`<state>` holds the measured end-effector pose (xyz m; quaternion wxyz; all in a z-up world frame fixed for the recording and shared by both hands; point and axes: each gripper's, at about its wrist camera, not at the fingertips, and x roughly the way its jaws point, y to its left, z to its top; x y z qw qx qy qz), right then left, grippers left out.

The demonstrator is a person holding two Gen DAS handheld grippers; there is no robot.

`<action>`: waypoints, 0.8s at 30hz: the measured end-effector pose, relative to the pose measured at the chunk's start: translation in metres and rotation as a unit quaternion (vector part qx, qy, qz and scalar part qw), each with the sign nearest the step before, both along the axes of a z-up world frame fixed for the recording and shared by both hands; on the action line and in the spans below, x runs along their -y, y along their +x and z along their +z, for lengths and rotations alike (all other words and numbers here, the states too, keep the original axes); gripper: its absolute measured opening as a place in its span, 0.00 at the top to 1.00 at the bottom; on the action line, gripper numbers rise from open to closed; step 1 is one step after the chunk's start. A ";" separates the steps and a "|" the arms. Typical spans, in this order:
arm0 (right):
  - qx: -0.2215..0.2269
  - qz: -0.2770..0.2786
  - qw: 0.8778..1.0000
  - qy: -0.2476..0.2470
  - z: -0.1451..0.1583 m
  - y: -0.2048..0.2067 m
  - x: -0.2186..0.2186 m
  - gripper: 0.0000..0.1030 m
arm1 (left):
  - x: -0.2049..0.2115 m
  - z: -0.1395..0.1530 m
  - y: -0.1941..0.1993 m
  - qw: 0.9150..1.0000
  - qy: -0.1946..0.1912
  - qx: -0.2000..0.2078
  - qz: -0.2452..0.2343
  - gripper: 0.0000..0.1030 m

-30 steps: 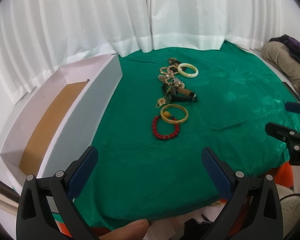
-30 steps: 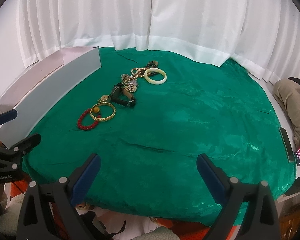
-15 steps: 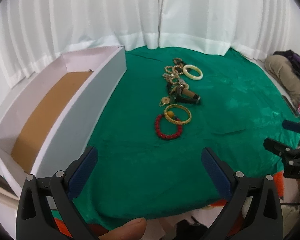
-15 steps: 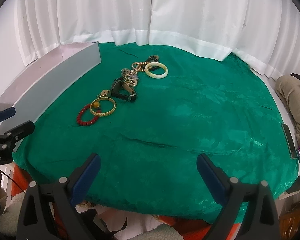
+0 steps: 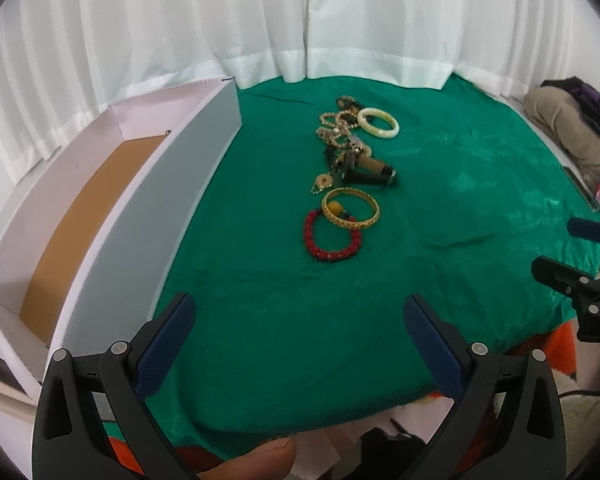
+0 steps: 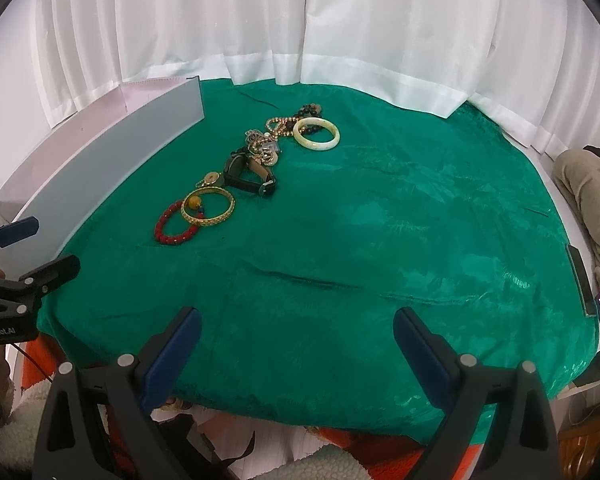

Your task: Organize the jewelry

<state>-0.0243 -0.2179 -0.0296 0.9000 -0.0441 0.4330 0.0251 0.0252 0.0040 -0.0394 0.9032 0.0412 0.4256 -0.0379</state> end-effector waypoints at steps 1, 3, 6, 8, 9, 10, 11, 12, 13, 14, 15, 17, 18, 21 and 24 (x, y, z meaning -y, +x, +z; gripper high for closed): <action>0.000 0.001 1.000 0.000 0.000 0.000 0.000 0.04 | 0.000 0.000 0.000 1.000 0.001 -0.001 -0.001 0.00; -0.001 0.003 1.000 0.000 -0.001 0.000 -0.001 0.04 | 0.000 -0.002 0.001 1.000 0.003 -0.007 -0.003 0.00; -0.002 0.004 1.000 0.000 -0.002 -0.001 -0.001 0.04 | -0.002 -0.002 0.001 1.000 -0.001 -0.011 -0.002 0.00; -0.002 0.004 1.000 0.001 -0.002 -0.001 -0.002 0.04 | -0.003 -0.002 0.001 1.000 -0.001 -0.013 0.000 0.00; -0.002 0.004 1.000 0.000 -0.003 0.000 -0.002 0.04 | -0.004 -0.003 0.002 1.000 -0.004 -0.016 0.003 0.00; -0.002 0.004 1.000 0.000 -0.003 0.000 -0.002 0.04 | -0.005 -0.003 0.002 1.000 -0.006 -0.017 0.004 0.00; -0.002 0.004 1.000 0.000 -0.003 -0.001 -0.002 0.04 | -0.007 -0.003 0.003 1.000 -0.009 -0.020 0.007 0.00; -0.002 0.003 1.000 0.001 -0.003 0.000 -0.002 0.04 | -0.008 -0.003 0.003 1.000 -0.012 -0.020 0.011 0.00; -0.002 0.002 1.000 0.002 -0.003 -0.001 -0.002 0.04 | -0.010 -0.003 0.003 1.000 -0.013 -0.019 0.014 0.00; -0.003 0.002 1.000 0.003 -0.003 0.000 -0.002 0.04 | -0.012 -0.003 0.003 1.000 -0.013 -0.017 0.020 0.00; -0.003 0.001 1.000 0.004 -0.003 0.000 -0.001 0.04 | -0.014 -0.003 0.004 1.000 -0.014 -0.016 0.022 0.00; -0.004 0.001 1.000 0.003 -0.004 0.000 -0.001 0.04 | -0.017 -0.003 0.005 0.999 -0.017 -0.017 0.027 0.00; -0.005 0.001 1.000 0.002 -0.004 0.000 -0.001 0.04 | -0.019 -0.004 0.005 0.999 -0.019 -0.019 0.029 0.00; -0.008 0.002 1.000 0.002 -0.005 0.001 -0.001 0.04 | -0.022 -0.005 0.007 0.999 -0.027 -0.022 0.033 0.00; -0.010 0.003 1.000 0.001 -0.006 0.002 -0.001 0.04 | -0.025 -0.006 0.009 0.999 -0.028 -0.026 0.038 0.00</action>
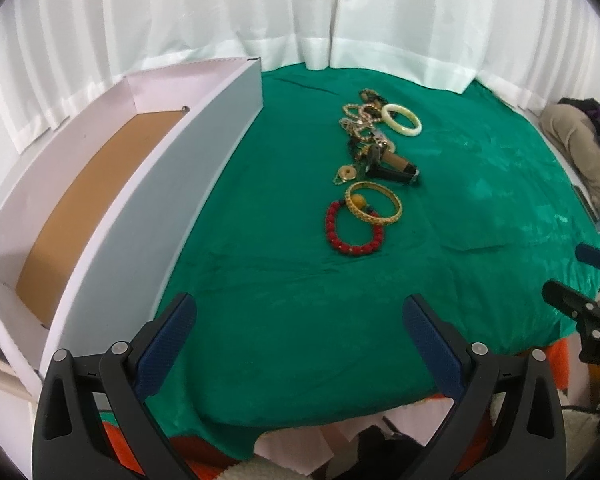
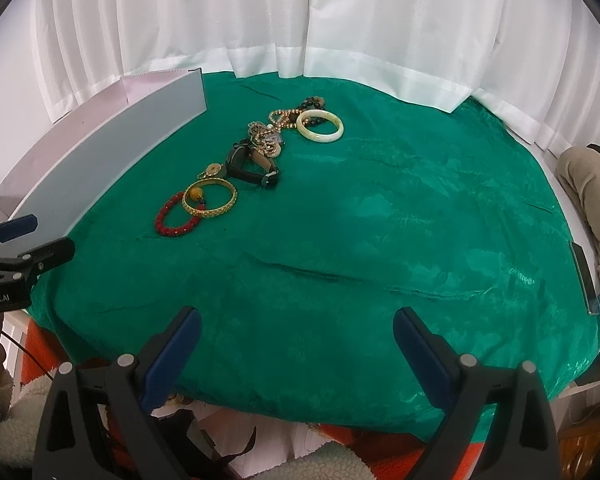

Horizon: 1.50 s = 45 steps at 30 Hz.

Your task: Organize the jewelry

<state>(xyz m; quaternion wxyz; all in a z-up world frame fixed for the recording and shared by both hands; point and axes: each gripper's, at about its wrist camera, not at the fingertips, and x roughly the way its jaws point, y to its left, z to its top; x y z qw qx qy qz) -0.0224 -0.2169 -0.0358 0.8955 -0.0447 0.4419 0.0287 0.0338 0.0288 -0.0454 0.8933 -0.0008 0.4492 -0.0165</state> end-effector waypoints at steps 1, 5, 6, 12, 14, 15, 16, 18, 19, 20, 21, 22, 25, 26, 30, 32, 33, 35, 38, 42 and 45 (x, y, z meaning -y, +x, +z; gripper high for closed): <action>-0.001 0.000 1.000 0.000 -0.001 0.000 0.000 0.04 | 0.000 0.000 0.001 1.000 0.000 -0.001 0.002 0.00; -0.002 -0.001 1.000 0.000 -0.002 0.001 0.000 0.04 | -0.003 -0.001 0.003 1.000 -0.004 -0.003 0.005 0.00; -0.002 -0.001 1.000 0.000 -0.002 0.001 0.000 0.04 | -0.005 0.000 0.003 1.000 -0.006 -0.003 0.006 0.00; -0.004 -0.004 1.000 -0.001 -0.005 0.003 0.001 0.04 | -0.015 0.000 0.007 1.000 -0.019 -0.005 0.015 0.00; -0.009 -0.005 1.000 0.000 -0.006 0.003 0.002 0.04 | -0.019 -0.001 0.008 1.000 -0.024 -0.008 0.018 0.00; -0.010 -0.005 1.000 0.000 -0.007 0.003 0.003 0.04 | -0.022 -0.002 0.010 0.999 -0.028 -0.010 0.020 0.00; -0.010 -0.005 1.000 0.001 -0.006 0.003 0.004 0.04 | -0.023 -0.003 0.010 0.999 -0.030 -0.011 0.021 0.00; -0.006 -0.007 1.000 0.004 -0.006 0.001 0.006 0.04 | -0.028 -0.004 0.012 0.999 -0.039 -0.012 0.024 0.00; -0.005 -0.009 1.000 0.005 -0.006 0.001 0.007 0.04 | -0.029 -0.005 0.013 0.999 -0.040 -0.012 0.024 0.00; -0.006 -0.010 1.000 0.007 -0.007 0.001 0.008 0.04 | -0.030 -0.006 0.013 0.999 -0.040 -0.014 0.024 0.00; -0.007 -0.012 1.000 0.010 -0.008 0.002 0.009 0.04 | -0.031 -0.008 0.014 0.999 -0.041 -0.016 0.020 0.00; -0.011 -0.013 1.000 0.012 -0.010 0.003 0.009 0.04 | -0.030 -0.011 0.015 0.999 -0.040 -0.018 0.016 0.00; -0.019 -0.012 1.000 0.015 -0.014 0.003 0.010 0.04 | -0.025 -0.019 0.023 0.999 -0.040 -0.030 0.011 0.01; -0.019 -0.011 1.000 0.016 -0.014 0.003 0.010 0.04 | -0.022 -0.022 0.026 0.998 -0.044 -0.034 0.008 0.01; -0.018 -0.010 1.000 0.018 -0.015 0.003 0.010 0.04 | 0.004 -0.025 0.055 0.998 -0.050 -0.036 -0.031 0.01; -0.018 -0.011 1.000 0.020 -0.015 0.002 0.011 0.04 | 0.020 -0.024 0.071 0.997 -0.038 -0.030 -0.056 0.01; -0.018 -0.012 1.000 0.020 -0.014 0.002 0.011 0.04 | 0.031 -0.025 0.080 0.996 -0.032 -0.030 -0.074 0.01; -0.018 -0.014 1.000 0.021 -0.015 0.000 0.013 0.04 | 0.048 -0.029 0.097 0.993 -0.026 -0.037 -0.109 0.01; -0.023 -0.021 0.999 0.025 -0.019 0.000 0.017 0.04 | 0.071 -0.043 0.125 0.987 -0.016 -0.065 -0.149 0.01; -0.027 -0.029 0.999 0.036 -0.021 0.000 0.023 0.04 | 0.092 -0.074 0.158 0.981 0.032 -0.110 -0.159 0.01; -0.025 -0.031 0.998 0.039 -0.021 -0.002 0.026 0.04 | 0.100 -0.083 0.168 0.978 0.050 -0.120 -0.165 0.15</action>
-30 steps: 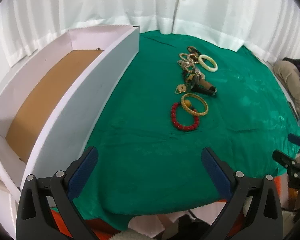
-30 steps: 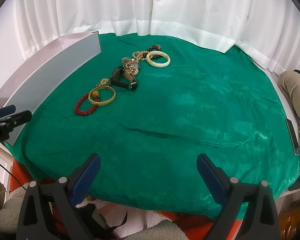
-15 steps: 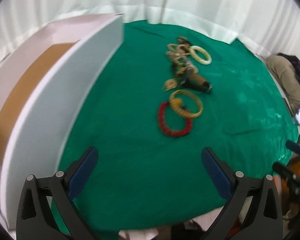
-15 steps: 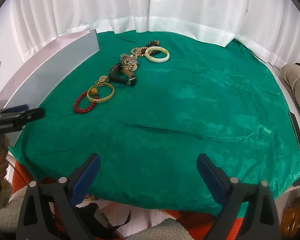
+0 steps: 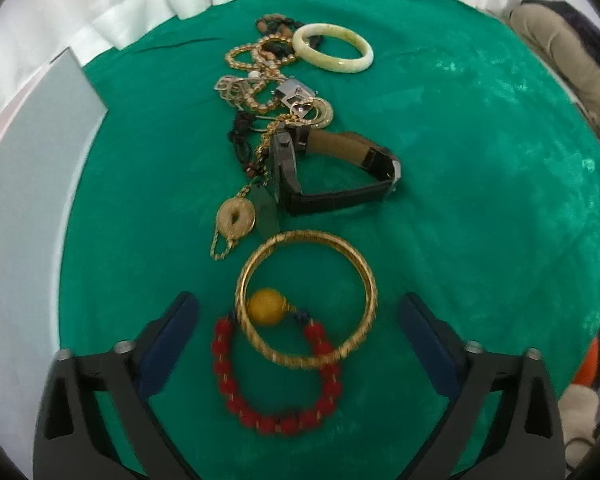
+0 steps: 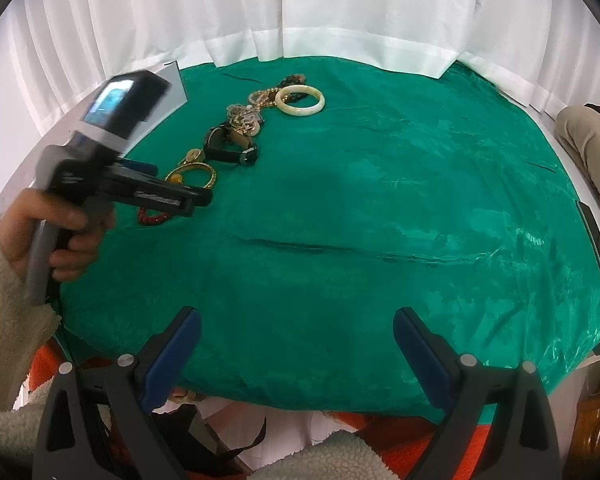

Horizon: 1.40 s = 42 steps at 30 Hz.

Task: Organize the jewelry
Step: 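Lower the left tool and grasp the gold bangle, then carry the gold bangle toward the box while the right tool grasps the red bead bracelet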

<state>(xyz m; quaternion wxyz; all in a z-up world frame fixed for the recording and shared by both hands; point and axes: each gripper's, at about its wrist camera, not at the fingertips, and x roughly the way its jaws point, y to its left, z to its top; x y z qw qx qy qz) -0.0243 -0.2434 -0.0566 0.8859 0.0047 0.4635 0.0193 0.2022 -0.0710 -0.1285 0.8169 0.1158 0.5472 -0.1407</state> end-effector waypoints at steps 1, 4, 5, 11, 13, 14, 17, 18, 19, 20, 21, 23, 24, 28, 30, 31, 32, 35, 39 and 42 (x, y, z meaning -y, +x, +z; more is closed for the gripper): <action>0.000 -0.002 1.000 0.002 0.000 0.000 0.002 0.04 | 0.000 0.001 0.001 1.000 -0.013 -0.003 -0.003 0.26; -0.001 -0.009 1.000 0.006 -0.001 0.000 0.008 0.04 | -0.004 0.009 0.003 0.999 -0.030 -0.003 0.011 0.32; -0.001 -0.012 1.000 0.008 -0.002 0.001 0.010 0.04 | -0.007 0.011 0.003 0.999 -0.037 -0.002 0.017 0.32; -0.009 -0.017 1.000 0.015 -0.006 0.005 0.014 0.04 | -0.041 0.047 -0.021 0.994 -0.087 0.023 0.057 0.32; -0.009 -0.013 1.000 0.014 -0.006 0.007 0.011 0.04 | -0.057 0.061 -0.033 0.992 -0.099 0.034 0.071 0.32; -0.009 -0.011 1.000 0.013 -0.006 0.008 0.009 0.04 | -0.061 0.065 -0.035 0.991 -0.102 0.038 0.075 0.32; -0.010 0.000 1.000 0.012 -0.006 0.011 0.003 0.04 | -0.083 0.079 -0.051 0.988 -0.114 0.052 0.091 0.32; -0.012 0.003 1.000 0.011 -0.006 0.013 0.001 0.04 | -0.091 0.084 -0.059 0.987 -0.118 0.057 0.097 0.32; -0.014 0.008 1.000 0.008 -0.007 0.016 -0.002 0.04 | -0.096 0.087 -0.065 0.986 -0.119 0.061 0.100 0.32; -0.016 0.013 1.000 0.005 -0.007 0.018 -0.005 0.04 | -0.100 0.088 -0.068 0.986 -0.119 0.063 0.103 0.32; -0.017 0.019 1.000 0.000 -0.007 0.020 -0.008 0.04 | -0.105 0.090 -0.073 0.985 -0.119 0.067 0.108 0.32; -0.015 0.035 0.999 -0.011 -0.007 0.027 -0.016 0.04 | -0.112 0.093 -0.080 0.983 -0.123 0.071 0.113 0.32; -0.014 0.044 0.999 -0.015 -0.006 0.031 -0.020 0.04 | -0.115 0.095 -0.082 0.983 -0.126 0.073 0.115 0.32; -0.019 0.089 0.996 -0.003 -0.007 0.054 -0.035 0.04 | -0.124 0.102 -0.089 0.980 -0.132 0.084 0.125 0.32; -0.024 0.110 0.993 0.015 -0.010 0.069 -0.039 0.04 | -0.128 0.104 -0.089 0.978 -0.135 0.087 0.134 0.32; -0.027 0.119 0.992 0.026 -0.010 0.080 -0.038 0.04 | -0.131 0.105 -0.090 0.977 -0.136 0.088 0.140 0.32; -0.031 0.117 0.992 0.034 -0.011 0.089 -0.036 0.04 | -0.134 0.107 -0.092 0.976 -0.137 0.089 0.144 0.32; -0.050 0.084 0.992 0.085 -0.012 0.121 -0.023 0.14 | -0.143 0.112 -0.097 0.973 -0.139 0.096 0.159 0.32; -0.083 0.088 0.983 0.137 -0.018 0.149 -0.034 0.44 | -0.155 0.112 -0.102 0.970 -0.141 0.098 0.174 0.32; -0.101 0.130 0.978 0.131 -0.031 0.160 -0.071 0.53 | -0.161 0.112 -0.102 0.968 -0.145 0.098 0.182 0.32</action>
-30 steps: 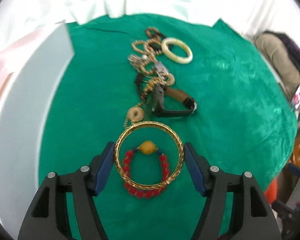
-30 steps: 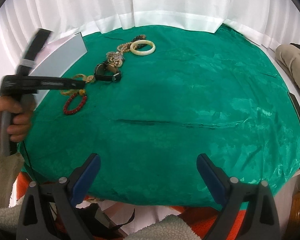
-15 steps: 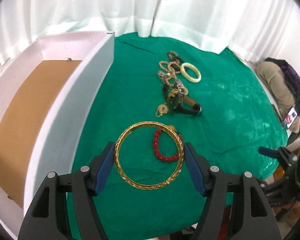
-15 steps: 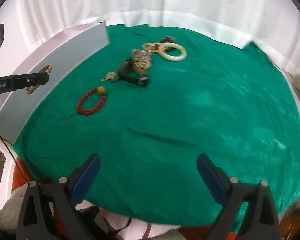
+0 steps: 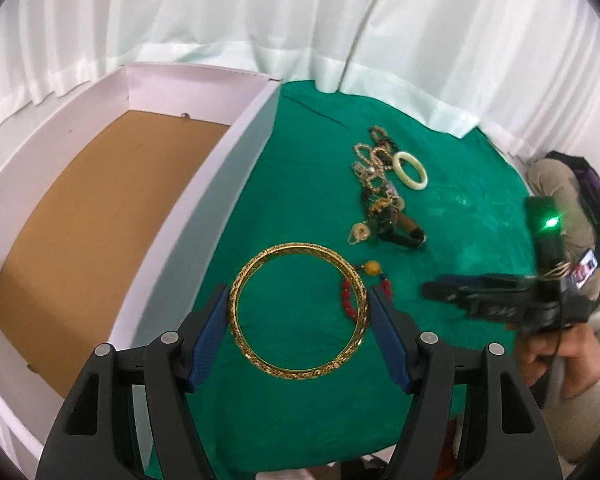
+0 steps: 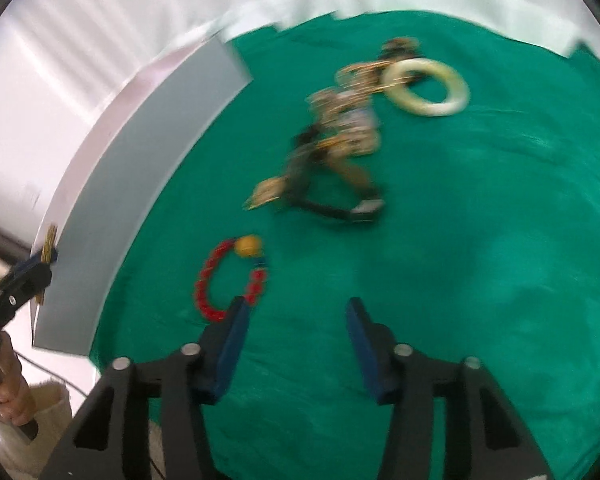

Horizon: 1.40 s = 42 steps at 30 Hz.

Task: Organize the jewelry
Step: 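Carry the gold bangle toward the box while the right tool grasps the red bead bracelet, then release the gold bangle and red bracelet into the box with both tools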

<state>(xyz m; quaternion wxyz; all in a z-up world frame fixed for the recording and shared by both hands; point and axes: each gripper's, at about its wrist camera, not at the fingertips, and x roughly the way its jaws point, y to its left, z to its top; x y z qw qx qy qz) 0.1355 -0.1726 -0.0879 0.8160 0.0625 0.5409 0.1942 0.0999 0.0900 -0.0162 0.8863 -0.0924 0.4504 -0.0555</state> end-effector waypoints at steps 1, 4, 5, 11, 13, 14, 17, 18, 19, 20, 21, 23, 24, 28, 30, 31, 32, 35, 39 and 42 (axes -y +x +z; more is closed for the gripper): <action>0.005 0.012 1.000 -0.007 -0.003 0.003 -0.013 0.53 | -0.001 0.000 0.000 1.000 -0.001 0.000 0.001 0.32; 0.040 0.030 0.997 -0.060 -0.012 0.017 -0.045 0.53 | -0.008 0.007 -0.005 1.000 -0.005 0.007 0.007 0.32; 0.045 0.036 0.995 -0.076 -0.018 0.023 -0.054 0.53 | -0.010 0.011 -0.008 1.000 -0.007 0.010 0.008 0.32; 0.066 0.073 0.989 -0.109 -0.027 0.026 -0.081 0.83 | -0.031 0.031 -0.028 0.999 -0.008 0.033 0.025 0.32; 0.068 0.070 0.991 -0.087 -0.018 0.021 -0.080 0.83 | -0.045 0.040 -0.037 0.998 -0.012 0.042 0.038 0.32; 0.072 0.069 0.992 -0.077 -0.011 0.017 -0.079 0.83 | -0.050 0.043 -0.039 0.998 -0.013 0.046 0.042 0.32; 0.080 0.076 0.993 -0.027 0.025 0.001 -0.084 0.83 | -0.074 0.055 -0.047 0.996 -0.007 0.060 0.067 0.32; 0.087 0.083 0.993 -0.019 0.038 -0.005 -0.087 0.83 | -0.083 0.057 -0.048 0.995 -0.001 0.064 0.078 0.32; 0.098 0.092 0.991 -0.009 0.055 -0.011 -0.093 0.83 | -0.091 0.059 -0.049 0.994 0.004 0.067 0.088 0.32; 0.110 0.101 0.989 0.002 0.072 -0.018 -0.100 0.83 | -0.100 0.060 -0.049 0.993 0.009 0.068 0.099 0.32; 0.121 0.108 0.987 0.012 0.086 -0.021 -0.104 0.83 | -0.110 0.059 -0.048 0.991 0.014 0.067 0.112 0.32; 0.146 0.126 0.981 0.031 0.121 -0.028 -0.123 0.83 | -0.129 0.054 -0.047 0.989 0.023 0.061 0.136 0.32; 0.158 0.137 0.977 0.041 0.137 -0.031 -0.135 0.83 | -0.135 0.051 -0.046 0.988 0.028 0.058 0.144 0.32; 0.181 0.174 0.966 0.062 0.173 -0.012 -0.183 0.83 | -0.164 0.032 -0.043 0.982 0.043 0.032 0.182 0.32; 0.188 0.191 0.961 0.069 0.177 -0.007 -0.211 0.83 | -0.177 0.020 -0.040 0.979 0.045 0.016 0.199 0.32; 0.185 0.200 0.959 0.073 0.174 -0.002 -0.226 0.83 | -0.179 0.016 -0.039 0.978 0.046 0.011 0.203 0.32; 0.179 0.207 0.959 0.077 0.169 0.003 -0.241 0.83 | -0.180 0.012 -0.040 0.977 0.047 0.006 0.206 0.32; 0.163 0.224 0.958 0.073 0.149 0.014 -0.279 0.83 | -0.183 -0.001 -0.037 0.977 0.050 -0.010 0.209 0.32; 0.129 0.237 0.961 0.051 0.110 0.024 -0.318 0.83 | -0.181 -0.013 -0.038 0.976 0.047 -0.024 0.210 0.32; 0.106 0.241 0.964 0.034 0.081 0.028 -0.333 0.83 | -0.180 -0.018 -0.035 0.976 0.048 -0.031 0.212 0.32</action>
